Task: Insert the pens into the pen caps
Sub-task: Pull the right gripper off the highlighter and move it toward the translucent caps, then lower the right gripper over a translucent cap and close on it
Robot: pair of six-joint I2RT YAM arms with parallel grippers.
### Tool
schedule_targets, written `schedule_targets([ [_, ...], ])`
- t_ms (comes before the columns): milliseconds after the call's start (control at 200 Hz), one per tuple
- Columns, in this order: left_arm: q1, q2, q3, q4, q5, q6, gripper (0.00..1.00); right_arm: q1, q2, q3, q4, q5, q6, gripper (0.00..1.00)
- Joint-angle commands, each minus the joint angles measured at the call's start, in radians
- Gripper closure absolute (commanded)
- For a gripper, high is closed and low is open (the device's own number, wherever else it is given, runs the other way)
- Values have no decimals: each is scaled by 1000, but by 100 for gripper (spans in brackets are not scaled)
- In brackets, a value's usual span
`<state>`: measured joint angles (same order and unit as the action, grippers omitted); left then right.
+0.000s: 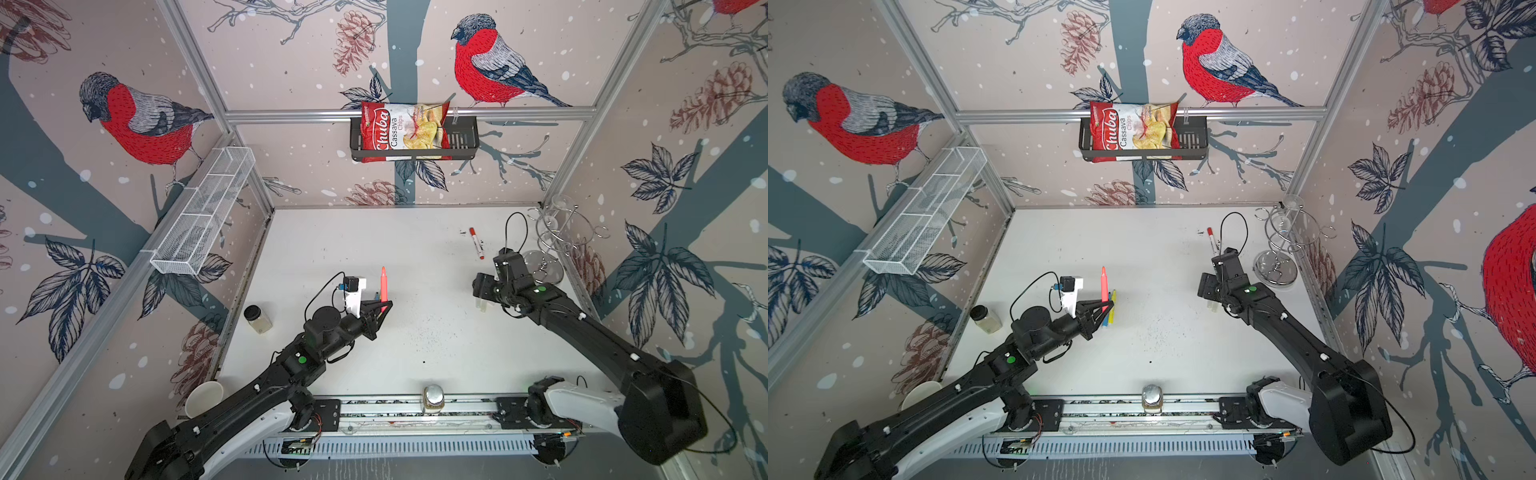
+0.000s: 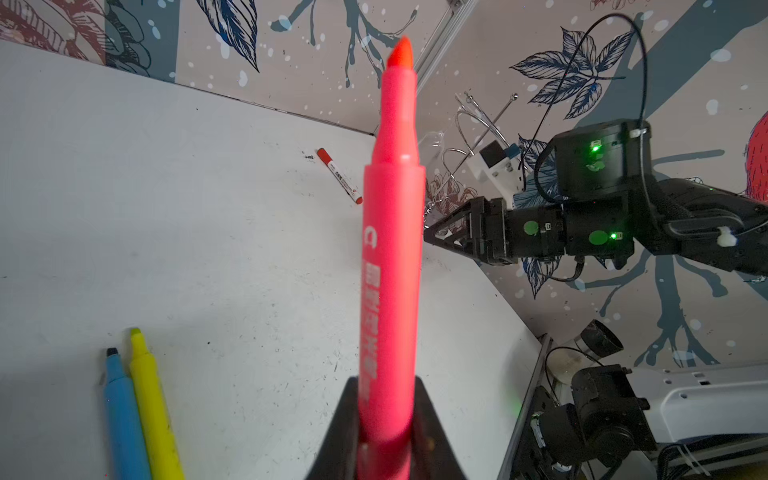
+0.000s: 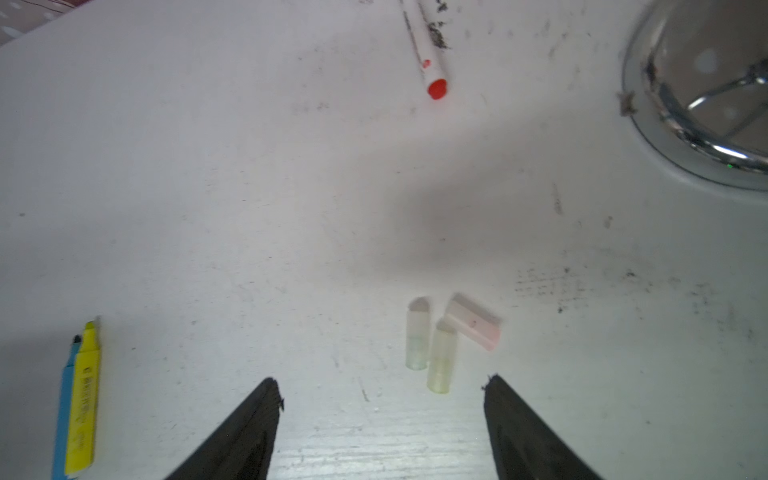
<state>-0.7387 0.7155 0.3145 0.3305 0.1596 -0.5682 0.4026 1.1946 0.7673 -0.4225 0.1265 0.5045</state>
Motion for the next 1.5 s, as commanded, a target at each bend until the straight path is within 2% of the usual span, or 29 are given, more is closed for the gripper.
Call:
schedule_targets([
  [0,1,-9,-2,22,-2,16,100,-40,17,-23,-22,98,11,22],
  [95,1,-10,-2,22,-2,16,100,-53,49,-25,-35,161,8,22],
  [465,1,-4,3,22,0,15,100,-47,221,-26,-15,202,9,24],
  [1496,1,-23,26,-19,-17,31,100,10,381,31,8,208,-14,28],
])
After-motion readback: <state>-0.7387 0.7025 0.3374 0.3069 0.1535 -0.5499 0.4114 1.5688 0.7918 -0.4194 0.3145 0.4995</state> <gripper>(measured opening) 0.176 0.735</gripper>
